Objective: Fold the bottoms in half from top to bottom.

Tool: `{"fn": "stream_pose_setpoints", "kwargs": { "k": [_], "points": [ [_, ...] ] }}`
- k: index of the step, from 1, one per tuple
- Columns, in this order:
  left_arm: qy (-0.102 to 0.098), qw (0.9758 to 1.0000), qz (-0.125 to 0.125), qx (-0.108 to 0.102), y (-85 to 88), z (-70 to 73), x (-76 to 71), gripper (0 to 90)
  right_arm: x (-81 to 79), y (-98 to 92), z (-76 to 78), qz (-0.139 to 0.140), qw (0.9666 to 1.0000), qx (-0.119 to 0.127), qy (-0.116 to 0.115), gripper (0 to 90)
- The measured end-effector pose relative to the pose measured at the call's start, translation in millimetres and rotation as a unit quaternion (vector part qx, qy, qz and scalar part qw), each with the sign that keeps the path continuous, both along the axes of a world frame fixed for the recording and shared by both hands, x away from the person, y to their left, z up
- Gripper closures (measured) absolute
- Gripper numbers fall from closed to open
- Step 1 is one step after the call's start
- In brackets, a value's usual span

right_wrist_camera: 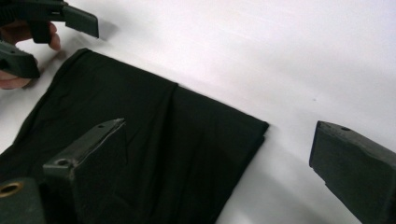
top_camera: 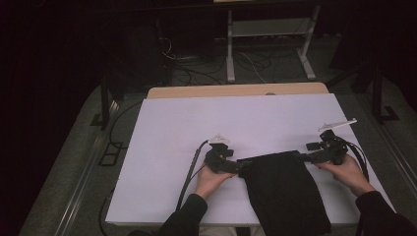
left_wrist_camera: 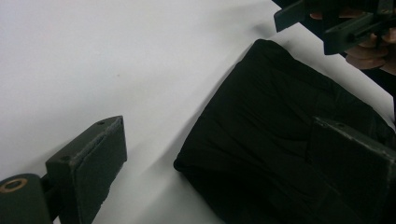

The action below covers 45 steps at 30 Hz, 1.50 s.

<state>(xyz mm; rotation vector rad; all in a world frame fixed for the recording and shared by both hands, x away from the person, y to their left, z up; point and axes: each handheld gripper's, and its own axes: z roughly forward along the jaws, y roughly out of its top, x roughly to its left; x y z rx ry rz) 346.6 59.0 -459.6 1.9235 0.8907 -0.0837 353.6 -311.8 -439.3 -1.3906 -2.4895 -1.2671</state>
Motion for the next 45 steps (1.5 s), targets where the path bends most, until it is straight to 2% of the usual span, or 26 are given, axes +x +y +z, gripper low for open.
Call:
{"fn": "stream_pose_setpoints", "kwargs": {
  "k": [5,8,11,16,18,21,22,26,28,29,32,36,38,45],
  "points": [
    [0.008,1.0,-0.002,-0.001,-1.1,-3.4,1.8,7.8,5.7,-2.0,-5.7,-0.002,1.0,-0.002,0.005,7.3],
    [0.014,0.9998,-0.009,-0.011,-0.9,-3.4,1.9,14.5,8.3,-2.0,-8.8,-0.001,1.0,-0.001,0.01,12.2],
    [0.023,0.9996,-0.016,-0.009,-2.6,-4.9,1.7,18.6,10.7,-2.2,-11.2,-0.001,0.9999,0.0,0.012,14.5],
    [0.036,0.9989,-0.025,-0.017,-5.2,-6.2,1.9,29.1,13.8,-1.1,-15.6,0.013,0.9998,0.003,0.014,25.6],
    [0.039,0.9987,-0.029,-0.015,-6.4,-7.1,2.9,33.2,14.9,-0.9,-16.1,0.022,0.9996,0.009,0.014,32.3],
    [0.048,0.9979,-0.034,-0.027,-7.1,-8.2,3.9,43.0,16.8,0.7,-18.1,0.034,0.9991,0.019,0.016,42.3],
    [0.05,0.9978,-0.036,-0.024,-7.2,-8.2,4.1,46.7,17.3,1.5,-18.6,0.037,0.999,0.021,0.017,44.5],
    [0.05,0.9973,-0.048,-0.023,-8.7,-8.7,3.8,62.1,17.7,3.1,-19.1,0.048,0.9982,0.026,0.024,67.8],
    [0.049,0.9973,-0.053,-0.012,-10.2,-8.2,3.1,71.6,17.8,3.7,-19.2,0.052,0.9977,0.027,0.032,79.5],
    [0.046,0.9974,-0.055,-0.008,-10.6,-7.3,2.6,76.6,17.8,4.0,-19.2,0.054,0.9974,0.03,0.037,82.1],
    [0.052,0.997,-0.056,-0.006,-9.2,-4.5,3.7,81.5,17.3,3.9,-17.5,0.051,0.9971,0.036,0.043,84.4],
    [0.046,0.9976,-0.051,0.0,-3.5,3.4,6.7,82.6,18.0,0.6,-14.0,0.032,0.9974,0.047,0.045,84.8],
    [0.041,0.9979,-0.05,0.003,-0.5,8.3,7.7,82.7,19.5,2.4,-10.8,0.029,0.9977,0.038,0.047,84.9],
    [0.033,0.998,-0.049,0.022,13.7,20.6,10.2,82.7,27.3,21.5,-1.8,0.023,0.9983,0.033,0.043,84.9]
  ]
}}
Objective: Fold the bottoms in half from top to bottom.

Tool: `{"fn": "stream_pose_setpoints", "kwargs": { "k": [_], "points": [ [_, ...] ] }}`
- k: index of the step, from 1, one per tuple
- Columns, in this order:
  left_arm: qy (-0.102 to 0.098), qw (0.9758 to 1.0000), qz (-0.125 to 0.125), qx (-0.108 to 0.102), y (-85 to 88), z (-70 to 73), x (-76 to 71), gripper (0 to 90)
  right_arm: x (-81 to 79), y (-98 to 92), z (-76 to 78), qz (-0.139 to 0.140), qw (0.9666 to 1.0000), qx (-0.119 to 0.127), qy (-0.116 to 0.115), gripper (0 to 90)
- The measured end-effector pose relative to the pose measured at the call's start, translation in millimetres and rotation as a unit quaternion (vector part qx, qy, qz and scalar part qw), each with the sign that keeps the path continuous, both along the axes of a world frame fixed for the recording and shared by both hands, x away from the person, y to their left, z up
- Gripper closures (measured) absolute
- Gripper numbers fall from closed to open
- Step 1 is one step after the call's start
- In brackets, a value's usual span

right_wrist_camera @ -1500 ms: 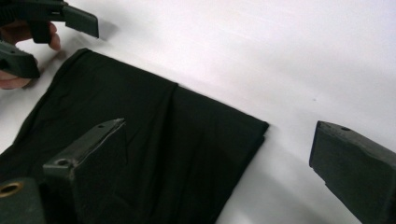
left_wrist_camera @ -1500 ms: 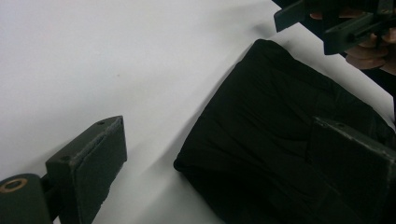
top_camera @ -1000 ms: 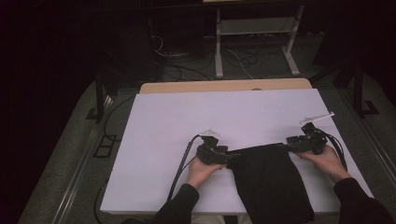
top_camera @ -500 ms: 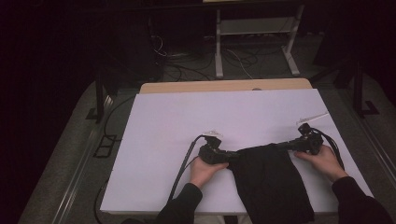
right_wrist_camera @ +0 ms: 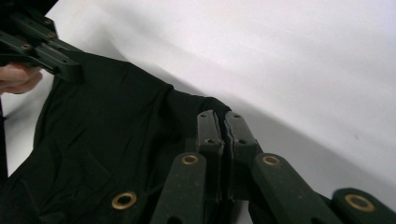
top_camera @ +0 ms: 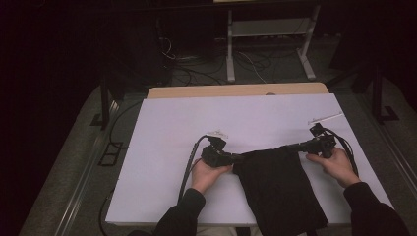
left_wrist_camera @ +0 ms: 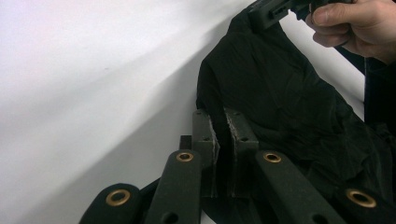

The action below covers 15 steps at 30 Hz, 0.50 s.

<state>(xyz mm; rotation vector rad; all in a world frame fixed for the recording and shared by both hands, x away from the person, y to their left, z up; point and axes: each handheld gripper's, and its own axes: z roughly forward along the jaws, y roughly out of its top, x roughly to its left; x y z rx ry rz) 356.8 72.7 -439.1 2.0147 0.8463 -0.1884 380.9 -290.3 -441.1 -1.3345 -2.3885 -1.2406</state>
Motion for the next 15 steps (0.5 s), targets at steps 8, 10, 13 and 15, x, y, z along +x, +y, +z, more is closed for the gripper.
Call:
{"fn": "stream_pose_setpoints", "kwargs": {
  "k": [8,10,13,15],
  "points": [
    [-0.006,0.9999,0.007,0.009,19.4,11.4,4.9,82.6,10.5,20.5,4.7,0.004,1.0,-0.001,-0.002,84.8],
    [-0.01,0.9998,0.009,0.014,22.5,14.5,6.3,82.5,12.7,25.8,6.6,0.007,1.0,-0.002,-0.003,84.8],
    [-0.013,0.9997,0.011,0.019,27.4,19.0,8.6,82.5,15.5,32.4,9.1,0.007,1.0,-0.002,-0.006,84.8],
    [-0.013,0.9997,0.012,0.019,31.3,20.8,9.7,82.5,16.9,36.4,9.9,0.009,0.9999,-0.004,-0.008,84.8]
  ]
}}
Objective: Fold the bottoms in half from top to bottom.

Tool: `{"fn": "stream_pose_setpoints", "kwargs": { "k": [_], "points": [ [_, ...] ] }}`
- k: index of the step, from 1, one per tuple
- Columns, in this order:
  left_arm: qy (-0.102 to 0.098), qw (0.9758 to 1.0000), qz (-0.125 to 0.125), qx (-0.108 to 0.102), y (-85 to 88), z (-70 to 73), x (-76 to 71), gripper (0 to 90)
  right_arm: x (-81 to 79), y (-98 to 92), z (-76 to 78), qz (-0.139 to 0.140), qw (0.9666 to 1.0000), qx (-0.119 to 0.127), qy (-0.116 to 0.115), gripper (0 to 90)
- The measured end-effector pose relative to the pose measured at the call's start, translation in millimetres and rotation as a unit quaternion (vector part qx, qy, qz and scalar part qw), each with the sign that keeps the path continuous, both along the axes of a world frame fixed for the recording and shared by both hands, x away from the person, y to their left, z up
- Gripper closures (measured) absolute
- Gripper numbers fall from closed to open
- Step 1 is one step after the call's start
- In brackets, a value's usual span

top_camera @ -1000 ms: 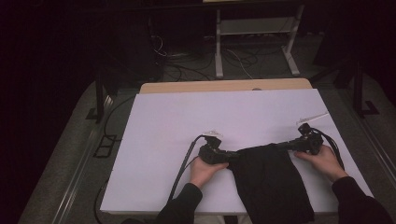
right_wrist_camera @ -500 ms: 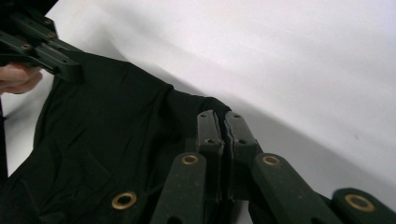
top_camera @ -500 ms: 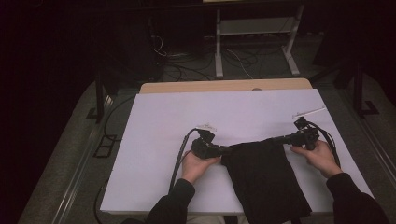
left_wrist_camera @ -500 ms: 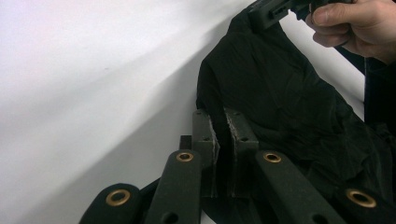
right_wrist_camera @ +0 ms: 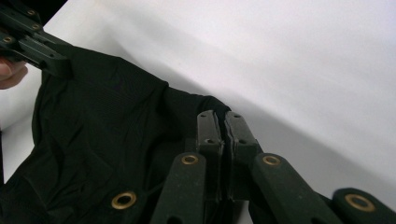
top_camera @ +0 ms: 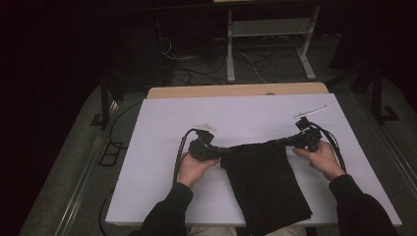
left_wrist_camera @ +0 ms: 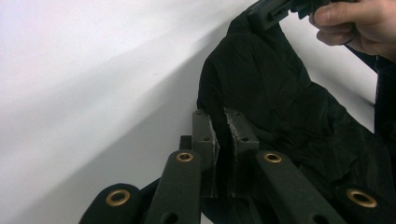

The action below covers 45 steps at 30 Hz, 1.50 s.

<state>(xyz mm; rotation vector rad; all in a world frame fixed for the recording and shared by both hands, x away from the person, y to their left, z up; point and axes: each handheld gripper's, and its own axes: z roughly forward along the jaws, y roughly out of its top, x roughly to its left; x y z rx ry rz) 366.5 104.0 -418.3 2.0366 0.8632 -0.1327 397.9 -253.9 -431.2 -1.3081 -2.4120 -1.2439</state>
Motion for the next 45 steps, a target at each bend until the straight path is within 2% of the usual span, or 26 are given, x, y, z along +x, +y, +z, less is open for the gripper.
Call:
{"fn": "stream_pose_setpoints", "kwargs": {
  "k": [12,18,23,32,35,39,45],
  "points": [
    [-0.007,0.9998,0.001,0.02,14.4,12.4,9.2,82.4,7.5,17.1,0.3,0.003,1.0,0.004,-0.001,84.8],
    [-0.017,0.9993,-0.006,0.032,17.3,17.2,17.6,82.4,10.1,23.5,2.1,-0.012,0.9999,0.002,-0.004,84.8],
    [-0.018,0.9989,-0.006,0.043,18.8,17.6,28.6,82.4,14.1,28.4,2.6,-0.025,0.9997,-0.004,-0.002,84.8],
    [-0.025,0.9984,0.004,0.05,21.6,18.9,52.5,82.3,22.7,31.5,3.6,-0.053,0.9985,0.007,-0.009,84.8],
    [-0.029,0.9981,0.007,0.053,20.7,19.4,61.1,82.3,26.8,32.3,4.2,-0.062,0.998,0.006,-0.011,84.7],
    [-0.034,0.9974,0.006,0.063,19.4,17.8,71.5,82.3,33.1,34.7,5.7,-0.066,0.9977,-0.009,-0.015,84.7],
    [-0.034,0.9971,0.019,0.066,18.9,14.1,86.9,82.3,42.9,34.8,4.1,-0.082,0.9966,-0.003,-0.014,84.7]
  ]
}}
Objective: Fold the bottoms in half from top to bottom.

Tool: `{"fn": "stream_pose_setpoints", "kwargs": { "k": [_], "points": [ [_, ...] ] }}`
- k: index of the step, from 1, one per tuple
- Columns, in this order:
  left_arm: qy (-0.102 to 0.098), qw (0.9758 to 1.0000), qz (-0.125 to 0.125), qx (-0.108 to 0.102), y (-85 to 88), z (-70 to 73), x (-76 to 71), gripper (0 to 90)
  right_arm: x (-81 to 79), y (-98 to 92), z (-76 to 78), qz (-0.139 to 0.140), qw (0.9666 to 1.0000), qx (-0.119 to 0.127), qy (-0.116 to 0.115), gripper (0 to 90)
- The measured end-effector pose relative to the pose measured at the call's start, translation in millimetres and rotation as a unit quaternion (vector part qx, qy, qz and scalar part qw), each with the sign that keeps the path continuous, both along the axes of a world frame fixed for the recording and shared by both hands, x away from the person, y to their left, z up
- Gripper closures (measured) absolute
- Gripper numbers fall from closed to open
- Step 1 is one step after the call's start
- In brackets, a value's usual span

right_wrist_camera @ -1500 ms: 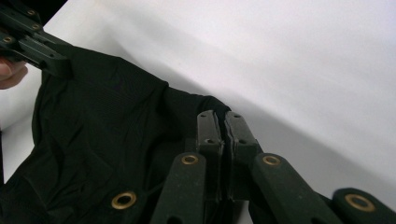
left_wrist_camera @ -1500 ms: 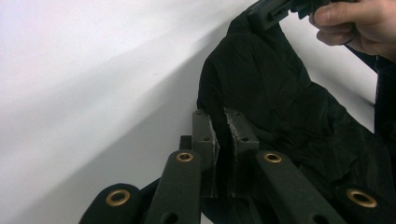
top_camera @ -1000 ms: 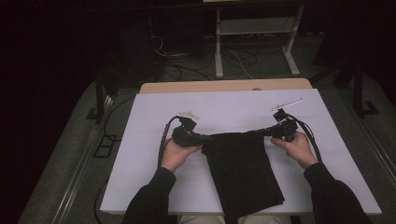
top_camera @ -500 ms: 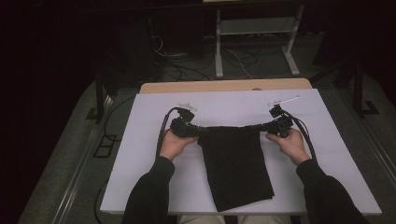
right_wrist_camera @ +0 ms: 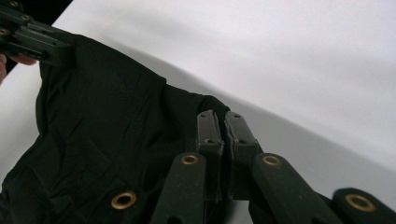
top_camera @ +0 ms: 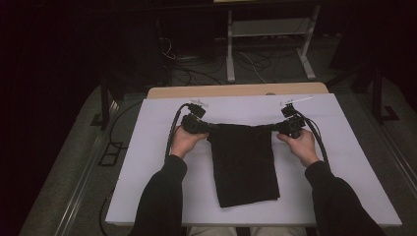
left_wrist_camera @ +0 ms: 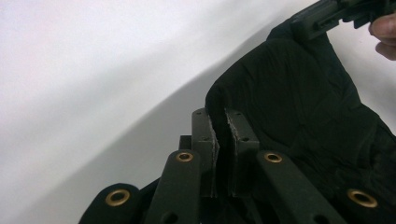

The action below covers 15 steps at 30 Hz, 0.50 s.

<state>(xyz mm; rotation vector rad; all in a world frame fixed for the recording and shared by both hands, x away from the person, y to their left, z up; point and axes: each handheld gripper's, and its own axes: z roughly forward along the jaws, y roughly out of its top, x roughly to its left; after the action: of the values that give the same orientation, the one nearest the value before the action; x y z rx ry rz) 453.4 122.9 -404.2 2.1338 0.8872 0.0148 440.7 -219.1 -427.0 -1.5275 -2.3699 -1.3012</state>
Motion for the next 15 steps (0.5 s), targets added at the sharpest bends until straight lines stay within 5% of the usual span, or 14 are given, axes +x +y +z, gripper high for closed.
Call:
{"fn": "stream_pose_setpoints", "kwargs": {
  "k": [7,15],
  "points": [
    [-0.005,0.9999,0.01,-0.01,-1.1,-2.3,14.0,82.3,11.3,-2.5,0.5,-0.015,0.9998,0.011,-0.007,84.7],
    [-0.015,0.9997,0.017,0.004,-5.2,-7.4,27.3,82.2,25.8,-3.8,1.1,-0.036,0.999,0.023,-0.01,84.8]
  ]
}}
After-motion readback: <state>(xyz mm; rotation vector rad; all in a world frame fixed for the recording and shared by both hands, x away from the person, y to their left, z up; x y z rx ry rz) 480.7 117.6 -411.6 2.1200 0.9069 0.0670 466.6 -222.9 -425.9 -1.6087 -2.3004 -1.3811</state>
